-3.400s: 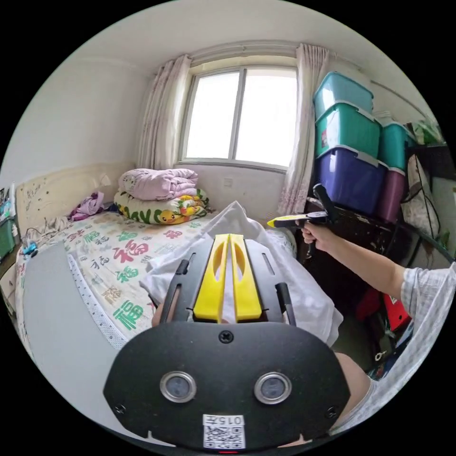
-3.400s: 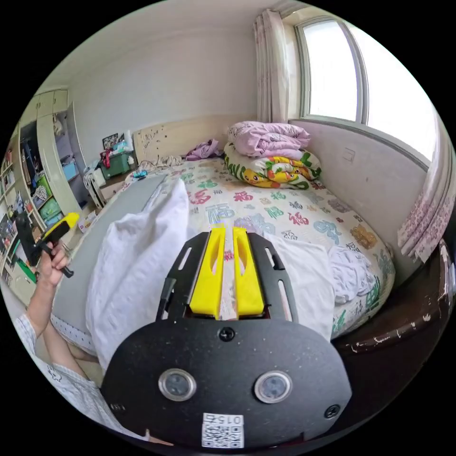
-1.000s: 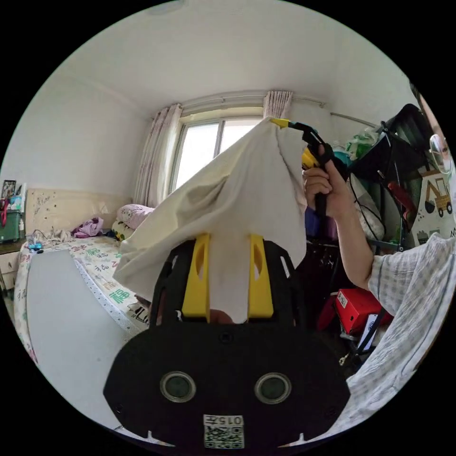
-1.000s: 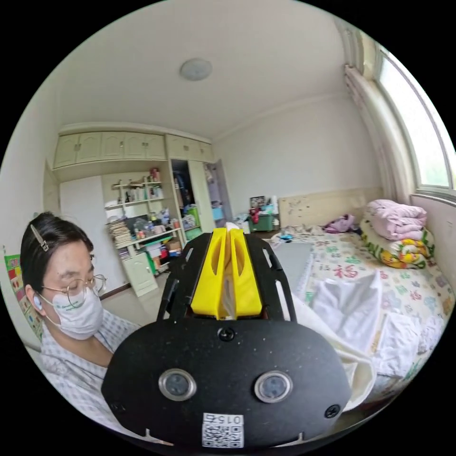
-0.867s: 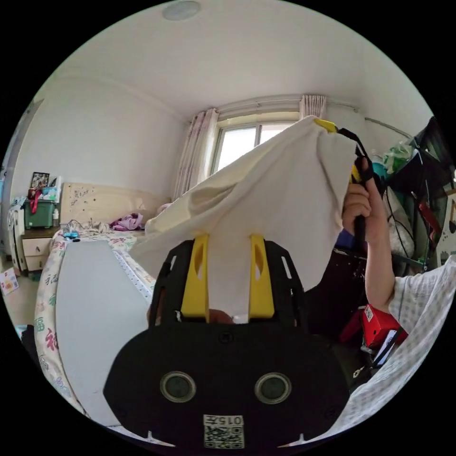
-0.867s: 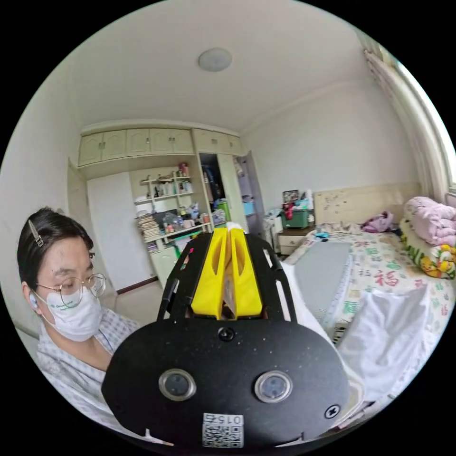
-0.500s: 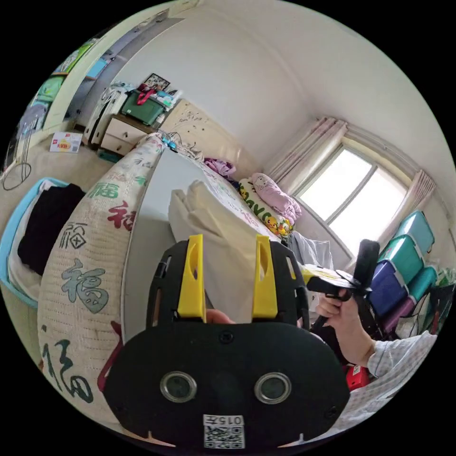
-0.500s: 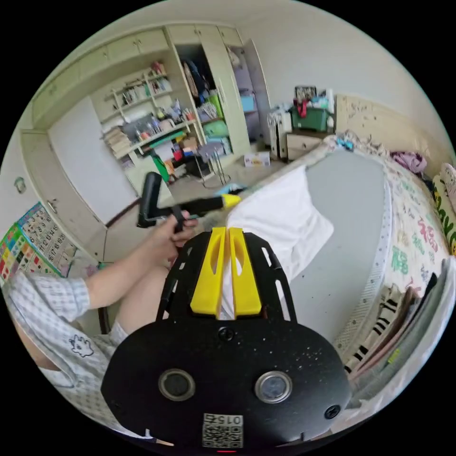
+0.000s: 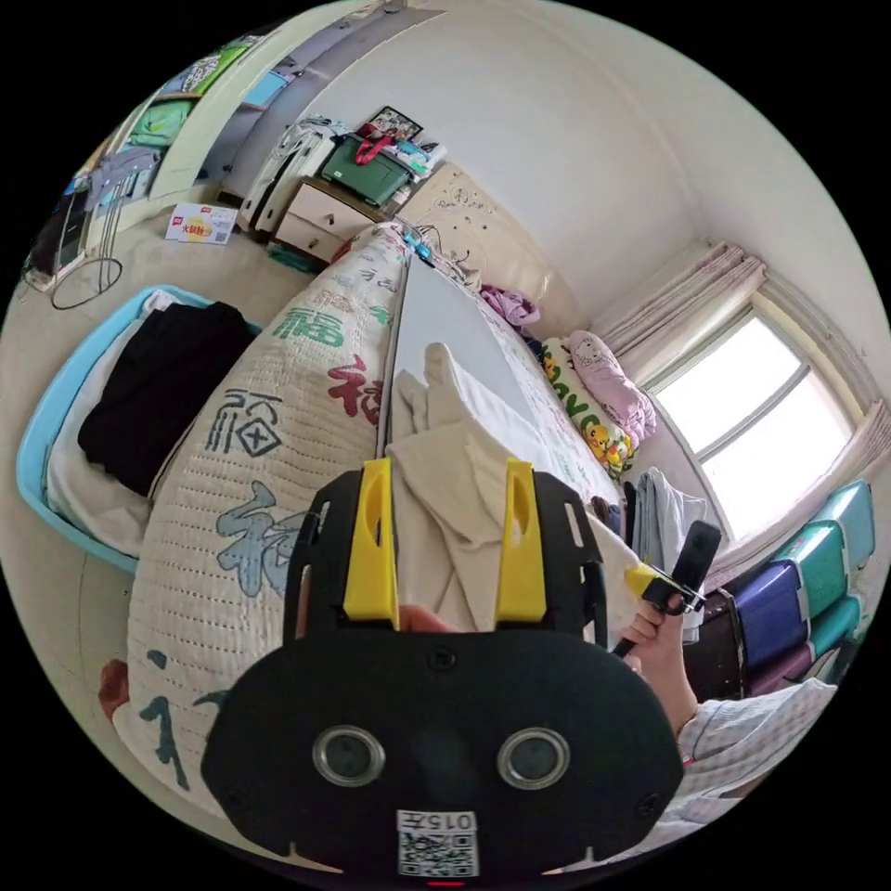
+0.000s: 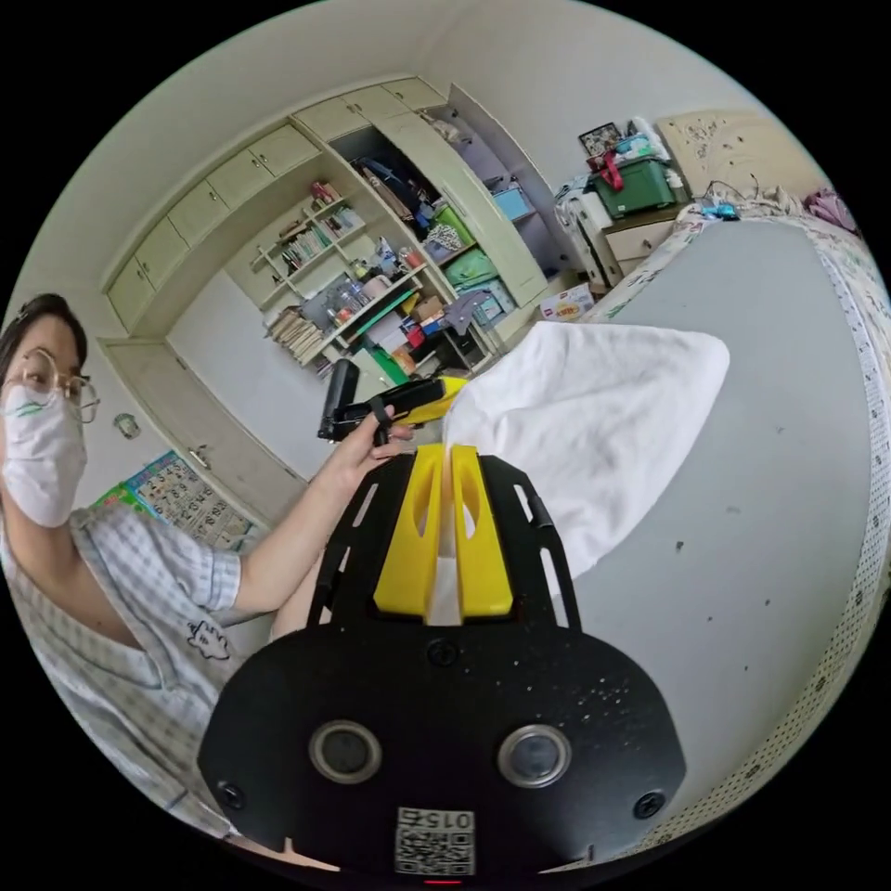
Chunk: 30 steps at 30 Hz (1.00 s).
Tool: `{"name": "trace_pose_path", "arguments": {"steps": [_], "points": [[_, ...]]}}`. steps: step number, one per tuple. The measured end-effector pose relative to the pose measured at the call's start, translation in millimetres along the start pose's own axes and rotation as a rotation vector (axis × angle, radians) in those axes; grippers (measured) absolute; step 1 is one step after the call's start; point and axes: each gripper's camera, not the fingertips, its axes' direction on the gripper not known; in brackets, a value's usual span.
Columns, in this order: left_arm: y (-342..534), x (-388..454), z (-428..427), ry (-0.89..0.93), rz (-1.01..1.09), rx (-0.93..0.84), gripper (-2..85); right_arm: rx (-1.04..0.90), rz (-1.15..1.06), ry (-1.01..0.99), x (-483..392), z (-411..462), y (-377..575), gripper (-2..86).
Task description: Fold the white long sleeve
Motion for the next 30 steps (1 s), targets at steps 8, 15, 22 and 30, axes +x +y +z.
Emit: {"name": "trace_pose_path", "arguments": {"steps": [8,15,22,30], "points": [[-5,6,23,0.129,-0.070,0.016,17.2,-0.385,-0.275,-0.114,48,36,10,0.7],[-6,49,42,0.151,0.065,-0.087,11.7,-0.311,-0.285,-0.099,102,-1,-26,2.9],[0,76,51,0.114,0.109,-0.127,11.2,-0.153,-0.238,0.277,152,62,-181,6.8],[5,84,39,0.187,0.095,-0.127,11.4,-0.407,-0.159,0.627,273,306,-301,11.6]]}}
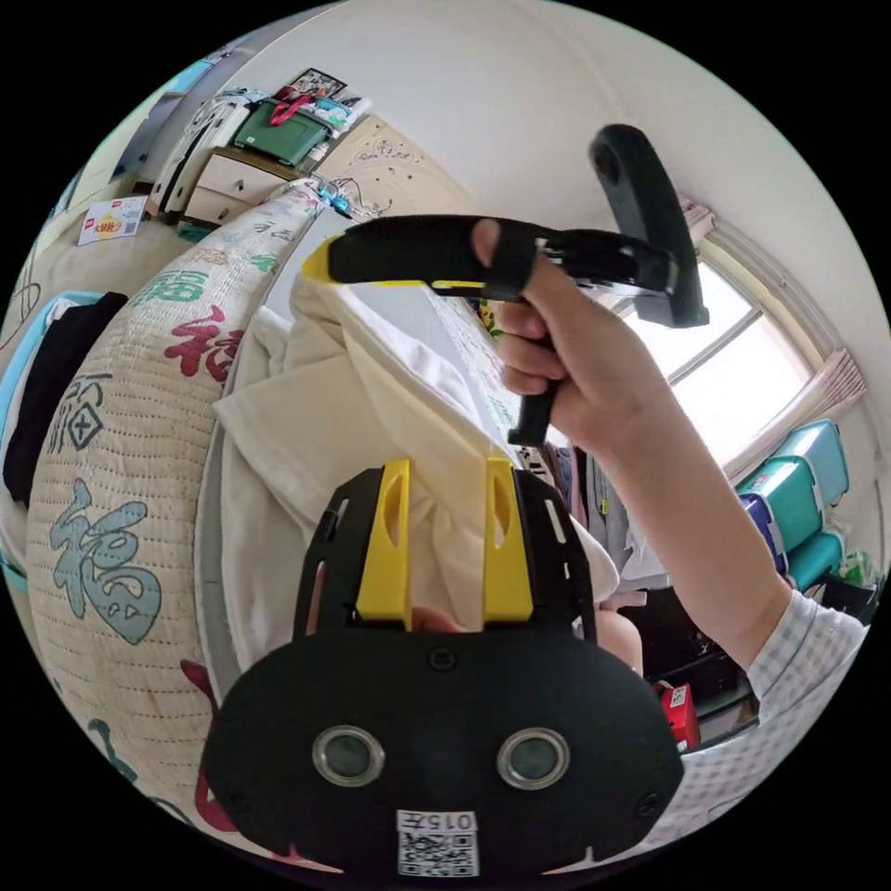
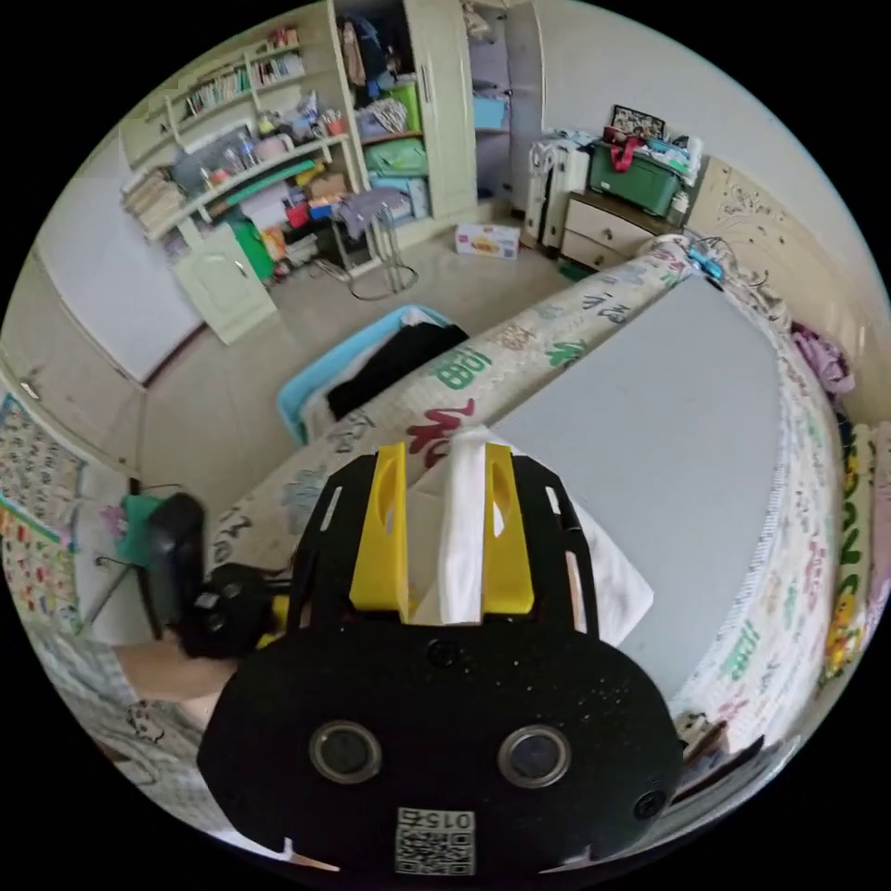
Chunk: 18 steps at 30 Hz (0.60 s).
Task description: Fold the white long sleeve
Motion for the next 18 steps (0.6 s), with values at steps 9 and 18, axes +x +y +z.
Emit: {"name": "trace_pose_path", "arguments": {"steps": [9,18], "points": [[0,18,-30,0.074,0.147,-0.028,12.2,-0.018,0.076,0.100,65,83,-63,3.6],[7,-2,-93,-0.146,0.053,0.056,13.8,0.069,0.451,0.484,291,-104,147,2.3]]}}
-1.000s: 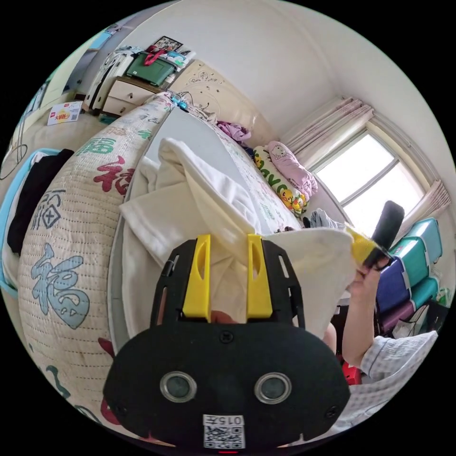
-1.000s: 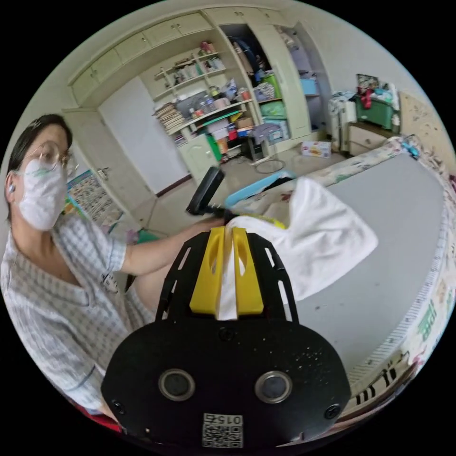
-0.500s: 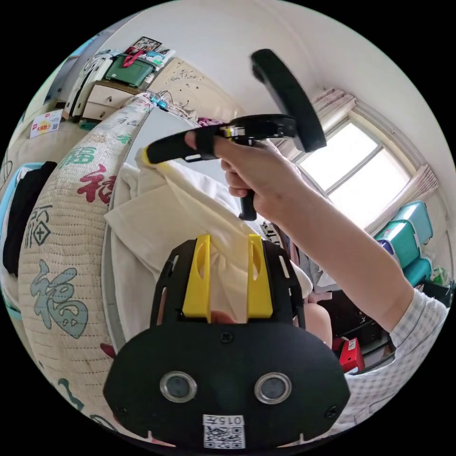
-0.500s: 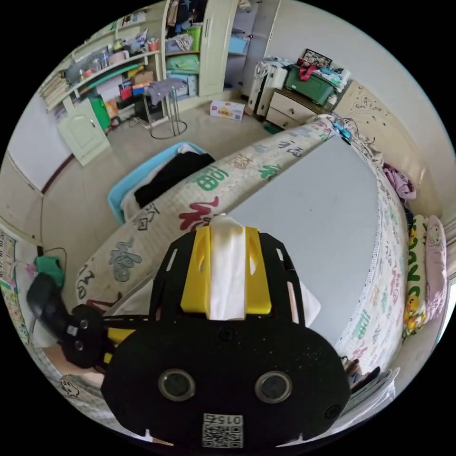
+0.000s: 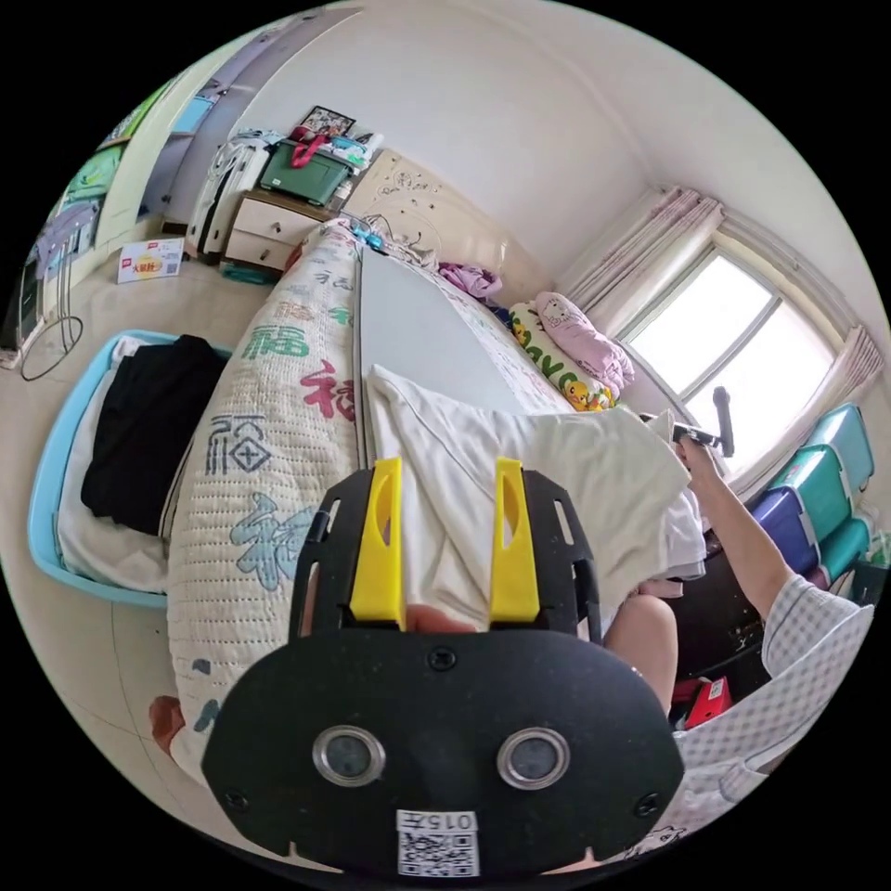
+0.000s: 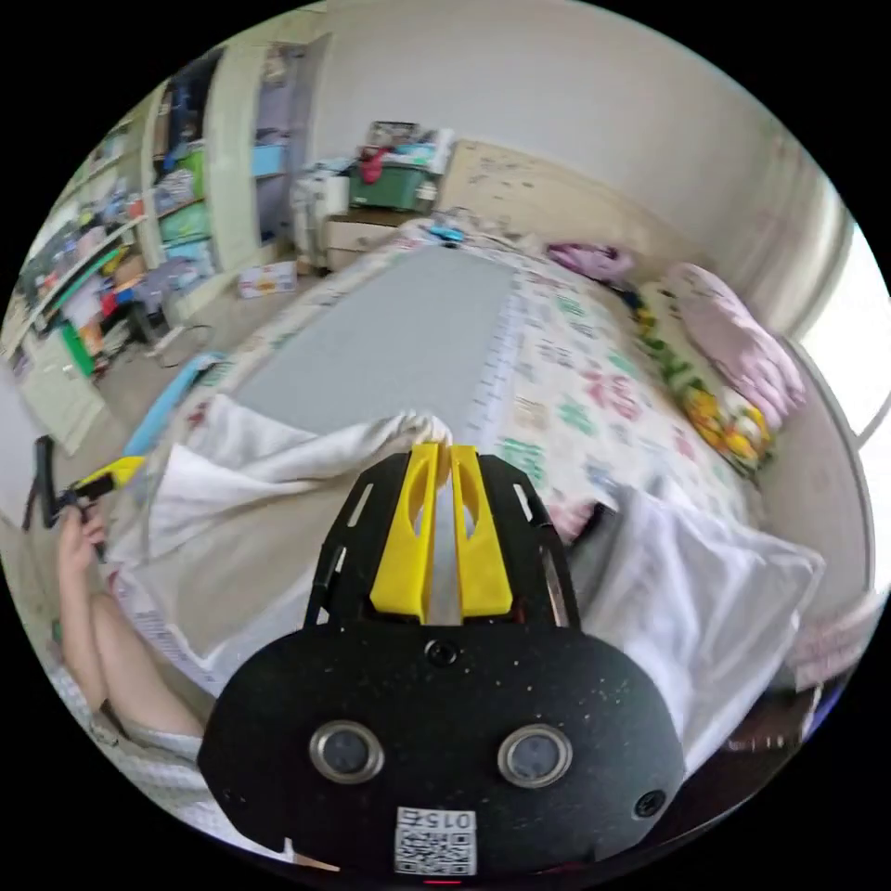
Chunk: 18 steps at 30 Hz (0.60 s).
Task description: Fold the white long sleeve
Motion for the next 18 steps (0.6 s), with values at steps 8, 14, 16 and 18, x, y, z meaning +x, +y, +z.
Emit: {"name": "trace_pose_path", "arguments": {"steps": [8,14,16,18], "points": [[18,29,21,-0.041,0.064,-0.130,13.8,0.057,0.115,-0.122,89,-36,92,4.6],[32,51,37,-0.103,0.165,-0.275,13.7,0.007,-0.208,-0.362,-19,-28,147,8.0],[36,58,35,-0.126,0.193,-0.271,13.6,-0.007,-0.225,-0.405,-38,-16,170,8.2],[42,63,29,-0.143,0.206,-0.274,13.4,-0.028,-0.209,-0.411,-39,-6,182,8.2]]}}
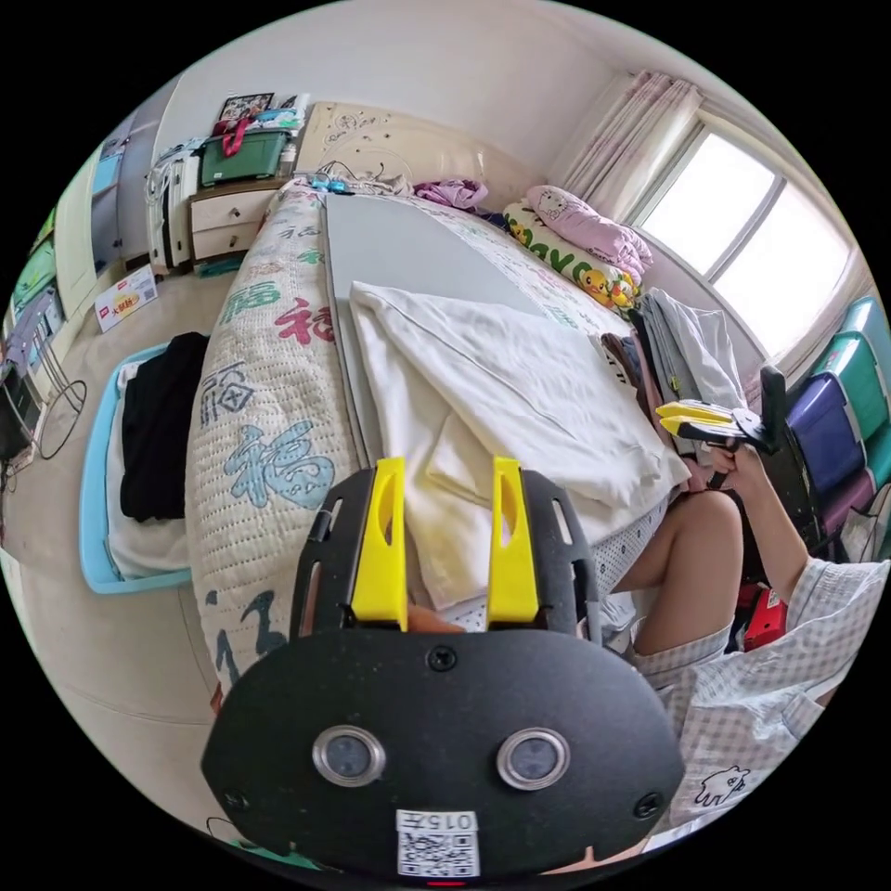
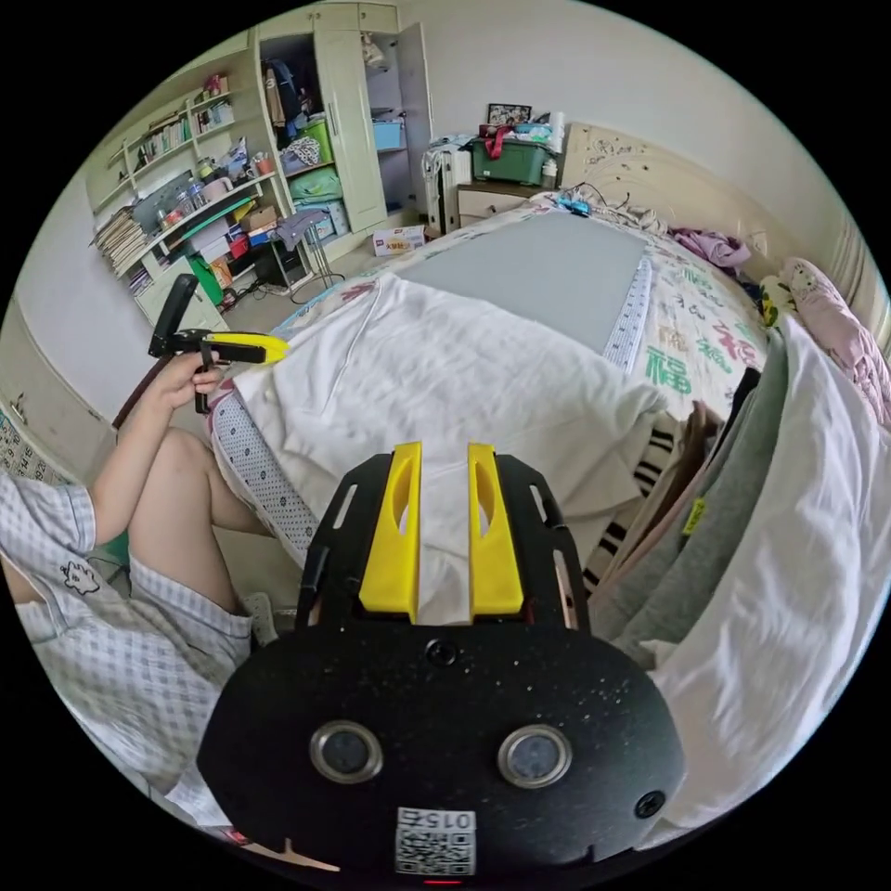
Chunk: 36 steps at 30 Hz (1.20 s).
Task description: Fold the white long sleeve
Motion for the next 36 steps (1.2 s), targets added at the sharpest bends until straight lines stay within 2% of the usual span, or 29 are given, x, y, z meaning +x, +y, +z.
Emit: {"name": "trace_pose_path", "arguments": {"steps": [5,10,15,19,23,29,33,36], "points": [[19,-1,-18,-0.038,-0.013,0.000,13.2,-0.045,0.084,0.020,31,15,20,8.3],[25,-12,-19,0.005,-0.062,-0.037,11.2,0.008,0.199,-0.047,80,1,23,8.1],[22,-8,-23,-0.062,-0.046,-0.048,6.8,0.024,0.193,-0.059,103,-20,7,7.8],[14,-9,-16,-0.022,-0.032,-0.091,3.8,0.046,0.178,-0.048,108,-30,-4,7.5],[13,-11,-18,-0.007,-0.039,-0.087,5.2,0.048,0.109,-0.051,83,-30,-30,7.7],[15,-16,-19,0.063,-0.055,-0.074,6.1,0.034,-0.049,-0.125,15,-15,-138,9.9],[12,-18,-15,0.079,-0.032,-0.093,1.9,-0.055,-0.092,-0.138,-30,35,-210,10.9],[10,-6,-16,0.020,0.049,-0.107,0.3,-0.179,-0.132,-0.060,-62,87,-239,9.7]]}}
